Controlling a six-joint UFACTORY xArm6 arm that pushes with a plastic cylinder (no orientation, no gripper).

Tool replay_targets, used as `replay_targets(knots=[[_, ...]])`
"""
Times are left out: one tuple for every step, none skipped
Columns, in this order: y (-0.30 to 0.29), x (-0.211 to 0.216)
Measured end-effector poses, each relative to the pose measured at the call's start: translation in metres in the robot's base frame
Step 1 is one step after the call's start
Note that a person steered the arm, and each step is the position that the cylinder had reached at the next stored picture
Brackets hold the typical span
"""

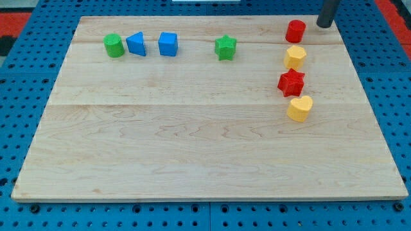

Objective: Place the red circle below the green star

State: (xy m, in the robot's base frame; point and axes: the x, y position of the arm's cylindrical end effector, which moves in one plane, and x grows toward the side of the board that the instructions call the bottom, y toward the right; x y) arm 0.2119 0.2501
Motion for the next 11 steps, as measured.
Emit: replay_targets(knots=[[-0.064, -0.004], [-0.081, -0.006], [-0.081, -0.005], [-0.076, 0.003], [-0.029, -0.016], [-0.022, 0.0], [-0.05, 0.043], [-0.087, 0.068], [-0.121, 0.068], [-0.169, 0.087], [-0.223, 0.131]])
